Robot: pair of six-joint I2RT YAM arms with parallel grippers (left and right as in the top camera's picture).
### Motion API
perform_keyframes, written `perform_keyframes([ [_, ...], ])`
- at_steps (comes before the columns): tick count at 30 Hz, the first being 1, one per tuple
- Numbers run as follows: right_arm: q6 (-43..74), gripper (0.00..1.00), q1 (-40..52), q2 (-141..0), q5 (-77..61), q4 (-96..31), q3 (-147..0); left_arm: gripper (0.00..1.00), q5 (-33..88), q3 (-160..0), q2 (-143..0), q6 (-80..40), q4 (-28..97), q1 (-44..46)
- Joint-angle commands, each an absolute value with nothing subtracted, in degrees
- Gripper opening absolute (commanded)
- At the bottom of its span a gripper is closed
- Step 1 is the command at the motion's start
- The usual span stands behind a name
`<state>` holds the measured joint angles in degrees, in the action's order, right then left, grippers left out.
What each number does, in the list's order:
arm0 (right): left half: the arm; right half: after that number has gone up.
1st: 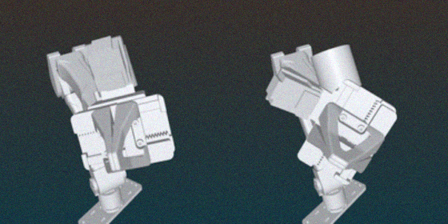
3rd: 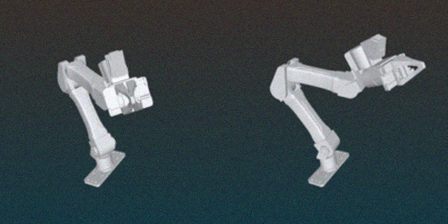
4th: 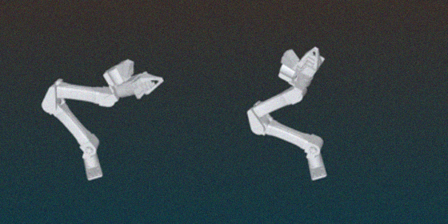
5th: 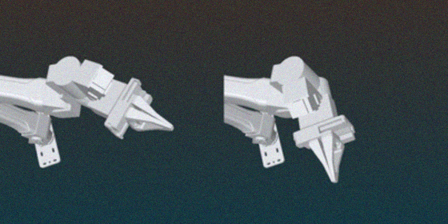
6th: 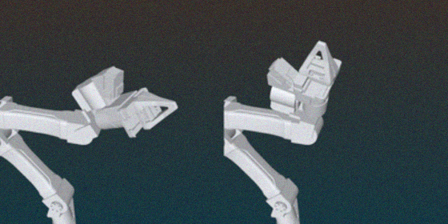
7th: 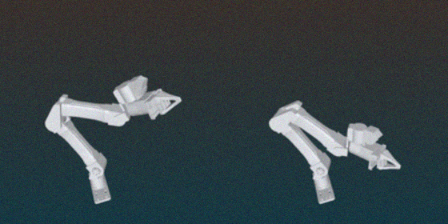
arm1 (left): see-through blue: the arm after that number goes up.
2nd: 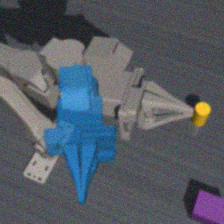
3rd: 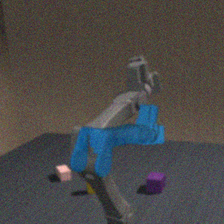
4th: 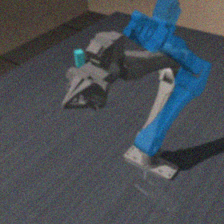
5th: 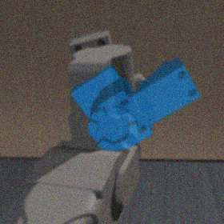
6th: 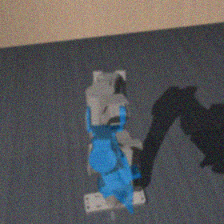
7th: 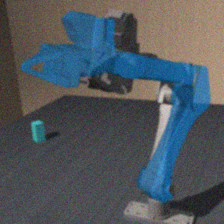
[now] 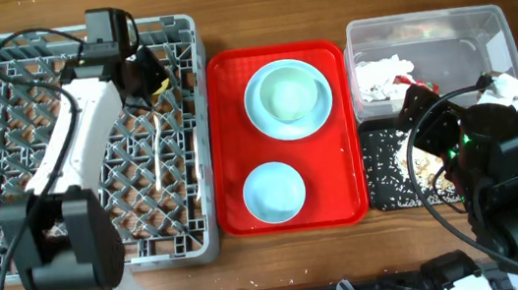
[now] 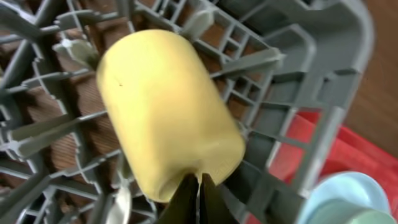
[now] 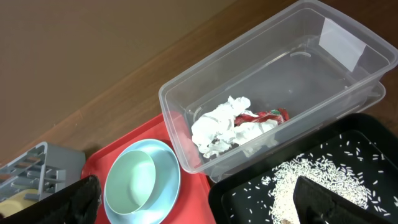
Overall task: Sort waste into correct bins and load items into the dishwasher rack
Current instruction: 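Lift the left gripper off the cup and move it toward the red tray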
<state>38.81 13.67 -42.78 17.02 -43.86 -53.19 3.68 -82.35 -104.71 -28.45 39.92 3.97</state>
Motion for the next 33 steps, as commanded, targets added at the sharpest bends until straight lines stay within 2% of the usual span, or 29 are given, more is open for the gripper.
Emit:
perform_keyframes([
  [1, 39.16, 1.00, 13.54, -42.52, 17.96, -43.77, -53.93, 0.04, -3.40, -81.84, -105.25, -28.95, 38.24, 3.68],
  [5, 39.16, 1.00, 13.52, -42.52, 17.96, -43.77, -53.93, 0.04, -4.38, -81.76, -105.78, -28.77, 36.03, 3.64],
  [11, 39.13, 1.00, 13.54, -42.52, 17.96, -43.77, -53.93, 0.04, -13.43, -81.76, -106.54, -28.77, 35.16, 3.62],
  [18, 39.16, 1.00, 13.54, -42.52, 17.96, -43.77, -53.93, 0.04, -13.96, -81.76, -108.49, -28.71, 33.41, 3.57],
  [20, 39.16, 1.00, 13.54, -42.52, 17.96, -43.77, -53.93, 0.04, -15.11, -81.84, -108.18, -25.43, 32.51, 3.60],
  [22, 39.16, 1.00, 13.54, -42.52, 17.96, -43.77, -53.93, 0.15, -15.07, -83.99, -104.95, -23.79, 33.54, 3.66],
  [25, 39.13, 1.00, 13.52, -42.52, 17.96, -43.77, -53.93, 0.46, -13.30, -86.17, -95.18, -23.81, 35.24, 5.58],
  [27, 39.16, 1.00, 13.54, -42.52, 17.96, -43.75, -53.93, 0.54, -7.64, -86.17, -87.61, -24.53, 39.51, 7.90],
  [29, 39.16, 1.00, 13.54, -42.52, 17.96, -43.77, -53.93, 0.57, 3.60, -86.15, -80.77, -24.86, 48.71, 11.44],
  [31, 39.13, 1.00, 13.52, -42.52, 17.96, -43.77, -53.93, 0.50, 8.54, -86.15, -77.45, -24.93, 56.80, 16.47],
  [33, 39.16, 1.00, 13.54, -42.52, 17.96, -43.77, -53.93, 0.40, 8.51, -86.04, -77.80, -27.07, 62.78, 21.85],
])
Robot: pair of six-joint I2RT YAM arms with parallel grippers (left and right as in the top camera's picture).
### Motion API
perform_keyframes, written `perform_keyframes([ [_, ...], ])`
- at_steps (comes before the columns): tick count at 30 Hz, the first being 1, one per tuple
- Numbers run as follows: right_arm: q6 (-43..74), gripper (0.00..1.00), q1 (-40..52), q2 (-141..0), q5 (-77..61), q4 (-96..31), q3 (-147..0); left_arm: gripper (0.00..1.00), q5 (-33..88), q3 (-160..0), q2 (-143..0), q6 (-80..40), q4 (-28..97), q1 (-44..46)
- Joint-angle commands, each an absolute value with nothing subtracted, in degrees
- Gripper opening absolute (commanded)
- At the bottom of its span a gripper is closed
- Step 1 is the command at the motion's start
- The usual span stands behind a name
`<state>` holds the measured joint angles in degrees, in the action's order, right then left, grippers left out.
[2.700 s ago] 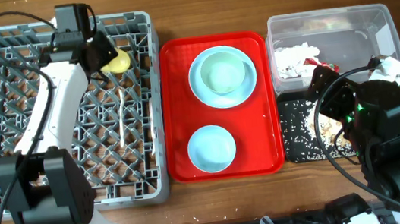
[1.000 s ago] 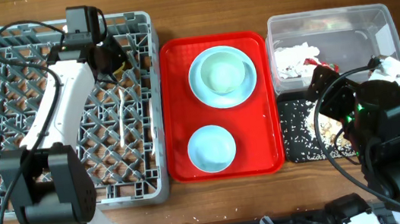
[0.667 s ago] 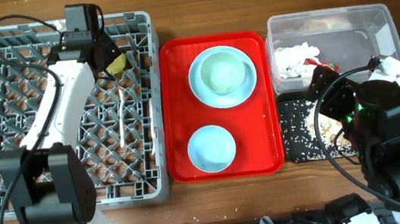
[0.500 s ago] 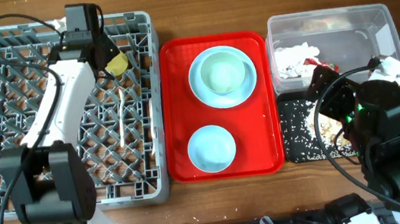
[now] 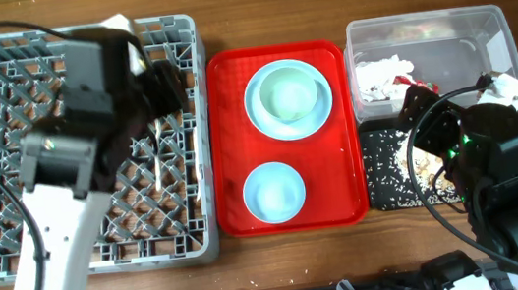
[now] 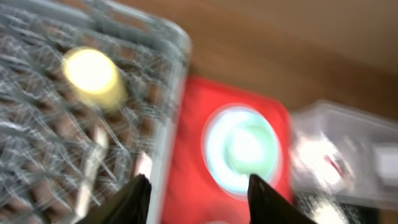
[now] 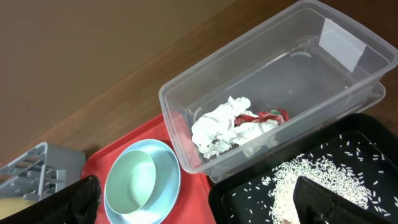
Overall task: Sort waste into correct bins and load items into the dishwasher rack
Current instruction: 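Lift the left gripper off the cup and move it toward the red tray, then grasp the rim of the small light-blue bowl with the left gripper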
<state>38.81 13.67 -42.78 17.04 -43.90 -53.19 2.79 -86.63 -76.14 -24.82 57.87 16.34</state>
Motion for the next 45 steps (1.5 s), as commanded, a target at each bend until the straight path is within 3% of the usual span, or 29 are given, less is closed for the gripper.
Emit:
perform_keyframes([
  [1, 39.16, 1.00, 13.52, -42.52, 17.96, -43.77, -53.93, 0.36, 8.32, -84.60, -78.96, -27.49, 64.60, 26.94],
  [8, 39.13, 1.00, 13.54, -42.52, 17.96, -43.77, -53.93, 0.33, 8.32, -74.04, -91.85, -33.80, 54.39, 48.71],
  [14, 39.13, 1.00, 13.54, -42.52, 17.96, -43.77, -53.93, 0.35, 4.78, -73.82, -104.44, -33.95, 50.94, 58.59],
  [21, 39.16, 1.00, 13.54, -42.52, 17.96, -43.77, -53.93, 0.32, 1.56, -73.82, -106.21, -33.93, 51.99, 59.35],
  [24, 39.16, 1.00, 13.52, -42.52, 17.96, -43.77, -53.93, 0.37, -1.41, -73.82, -106.21, -33.95, 51.99, 59.35],
  [36, 39.16, 1.00, 13.52, -42.52, 17.96, -43.77, -53.93, 0.31, 2.74, -73.95, -104.27, -33.91, 52.75, 52.90],
  [45, 39.16, 1.00, 13.54, -42.52, 17.96, -43.77, -53.93, 0.32, 3.05, -73.95, -103.18, -33.28, 53.21, 52.16],
])
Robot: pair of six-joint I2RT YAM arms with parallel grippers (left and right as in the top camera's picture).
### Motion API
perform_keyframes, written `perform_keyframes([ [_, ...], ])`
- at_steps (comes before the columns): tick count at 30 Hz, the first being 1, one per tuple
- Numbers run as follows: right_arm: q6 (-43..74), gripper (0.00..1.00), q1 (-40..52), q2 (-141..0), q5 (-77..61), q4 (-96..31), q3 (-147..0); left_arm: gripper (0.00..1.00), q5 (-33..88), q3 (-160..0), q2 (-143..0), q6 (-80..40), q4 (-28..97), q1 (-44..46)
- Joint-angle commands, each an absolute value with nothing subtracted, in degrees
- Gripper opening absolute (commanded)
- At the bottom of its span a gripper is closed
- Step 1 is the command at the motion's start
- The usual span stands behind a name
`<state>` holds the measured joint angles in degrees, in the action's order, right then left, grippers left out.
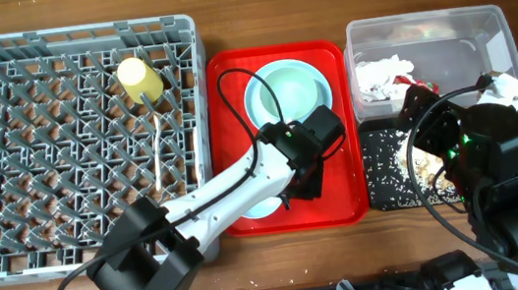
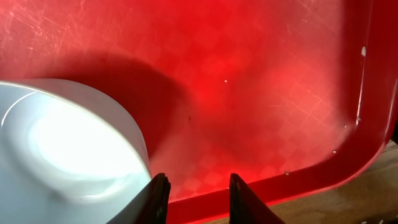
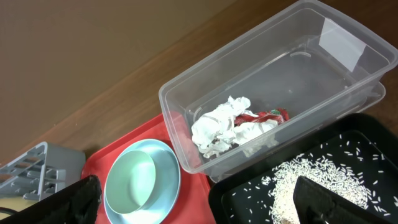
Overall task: Sort waste into correct bins and load items into the dishwasher rack
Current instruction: 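Grasp the rim of the small light-blue bowl with the left gripper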
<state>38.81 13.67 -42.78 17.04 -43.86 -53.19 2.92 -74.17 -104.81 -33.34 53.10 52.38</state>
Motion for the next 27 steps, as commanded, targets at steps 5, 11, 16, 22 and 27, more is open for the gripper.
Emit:
perform_keyframes([
  [5, 39.16, 1.00, 13.54, -42.52, 17.96, -43.77, -53.93, 0.32, 2.92, -73.95, -103.15, -33.28, 52.97, 50.39],
  [11, 39.16, 1.00, 13.54, -42.52, 17.96, -43.77, -53.93, 0.32, 2.92, -73.93, -103.15, -33.26, 52.77, 47.33],
  [16, 39.16, 1.00, 13.54, -42.52, 17.96, -43.77, -53.93, 0.19, 2.46, -72.25, -103.18, -33.30, 56.14, 49.28],
  [22, 39.16, 1.00, 13.52, -42.52, 17.96, -43.77, -53.93, 0.19, -5.93, -68.55, -103.18, -33.54, 53.76, 52.88],
  [27, 39.13, 1.00, 13.54, -42.52, 17.96, -43.77, -53.93, 0.11, -7.16, -68.49, -103.24, -33.95, 53.43, 53.49],
])
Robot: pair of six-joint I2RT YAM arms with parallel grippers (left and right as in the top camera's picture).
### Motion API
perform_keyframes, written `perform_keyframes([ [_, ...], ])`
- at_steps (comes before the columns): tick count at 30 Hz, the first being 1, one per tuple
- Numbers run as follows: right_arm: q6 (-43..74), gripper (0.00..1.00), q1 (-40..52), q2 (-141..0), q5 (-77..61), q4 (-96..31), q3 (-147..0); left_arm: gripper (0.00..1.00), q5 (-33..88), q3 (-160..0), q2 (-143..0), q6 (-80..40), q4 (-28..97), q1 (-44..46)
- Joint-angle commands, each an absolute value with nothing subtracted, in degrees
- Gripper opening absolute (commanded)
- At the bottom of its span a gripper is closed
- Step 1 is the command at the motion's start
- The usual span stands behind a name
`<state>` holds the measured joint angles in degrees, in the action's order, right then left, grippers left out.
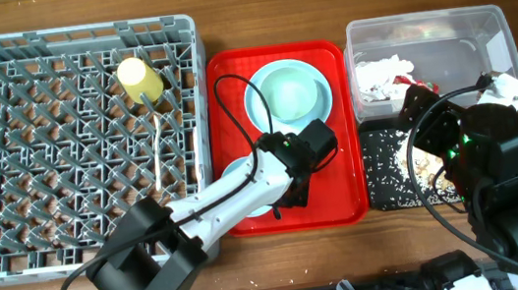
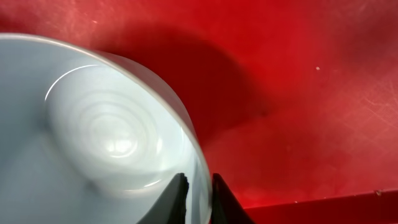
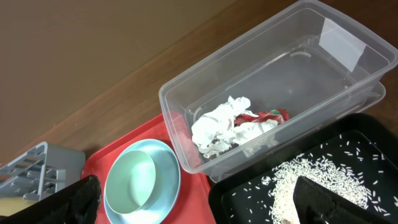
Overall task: Sort waste into correct bins and load items into the dishwasher rack
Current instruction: 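Grasp the rim of the small light-blue bowl with the left gripper, then carry the light-blue bowl into the rack and set it down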
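A small light-blue bowl [image 2: 112, 124] sits on the red tray [image 1: 345, 199], at its front. My left gripper [image 2: 196, 182] is shut on the bowl's right rim, one finger inside and one outside. In the overhead view the left gripper [image 1: 291, 183] and arm cover most of that bowl. A light-blue plate with a green bowl [image 1: 288, 97] in it lies at the back of the tray. A yellow cup [image 1: 139, 77] stands in the grey dishwasher rack [image 1: 67, 33]. My right gripper [image 3: 196, 190] hangs open above the bins, holding nothing.
A clear bin [image 1: 428, 27] at the back right holds crumpled paper and a wrapper [image 1: 385, 78]. In front of it a black tray [image 1: 388, 184] holds scattered rice. Cutlery [image 1: 160, 147] lies in the rack near its right wall.
My left gripper was open beside the small bowl's right edge over the bare tray. Now it has shifted left and is shut on the bowl's rim. The right arm has not moved.
My left gripper was shut on the yellow cup low in the rack's back right corner. Then it was open and raised, the cup left in the rack. Later it was down at the small bowl on the tray, and now it grips that bowl's rim.
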<state>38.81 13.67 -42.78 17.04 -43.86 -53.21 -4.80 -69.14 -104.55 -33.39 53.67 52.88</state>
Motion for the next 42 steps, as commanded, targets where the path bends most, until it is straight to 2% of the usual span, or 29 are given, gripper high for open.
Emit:
perform_keyframes([
  [1, 39.16, 1.00, 13.52, -42.52, 17.96, -43.77, -53.93, 0.10, -7.16, -68.45, -103.31, -33.95, 53.39, 53.78],
  [11, 39.16, 1.00, 13.52, -42.52, 17.96, -43.77, -53.93, 0.11, -7.57, -68.40, -104.71, -33.93, 54.74, 55.18],
  [13, 39.13, 1.00, 13.54, -42.52, 17.96, -43.77, -53.93, 0.15, -5.87, -68.40, -104.71, -33.89, 55.37, 55.27],
  [25, 39.16, 1.00, 13.54, -42.52, 17.96, -43.77, -53.93, 0.13, -6.96, -68.36, -104.71, -33.93, 55.24, 55.29],
  [26, 39.16, 1.00, 13.54, -42.52, 17.96, -43.77, -53.93, 0.13, -6.96, -68.36, -104.71, -33.93, 55.29, 55.29],
  [27, 39.16, 1.00, 13.54, -42.52, 17.96, -43.77, -53.93, 0.06, -6.96, -68.34, -104.71, -33.91, 55.31, 55.29],
  [28, 39.16, 1.00, 13.54, -42.52, 17.96, -43.77, -53.93, 0.04, -6.96, -68.36, -104.71, -33.93, 55.24, 55.29],
  [33, 39.16, 1.00, 13.54, -42.52, 17.96, -43.77, -53.93, 0.04, -6.48, -76.90, -101.36, -33.89, 58.26, 53.41],
  [35, 39.13, 1.00, 13.54, -42.52, 17.96, -43.77, -53.93, 0.04, -1.10, -87.70, -97.80, -31.55, 62.13, 49.78],
  [37, 39.16, 1.00, 13.52, -42.52, 17.96, -43.77, -53.93, 0.04, 14.52, -98.32, -94.80, -25.98, 64.79, 43.66],
  [38, 39.16, 1.00, 13.54, -42.52, 17.96, -43.77, -53.93, 0.04, 24.16, -103.77, -93.03, -23.59, 66.98, 37.17],
  [42, 39.16, 1.00, 13.54, -42.52, 17.96, -43.77, -53.93, 0.04, 50.17, -103.96, -92.05, -11.99, 75.22, 17.93],
])
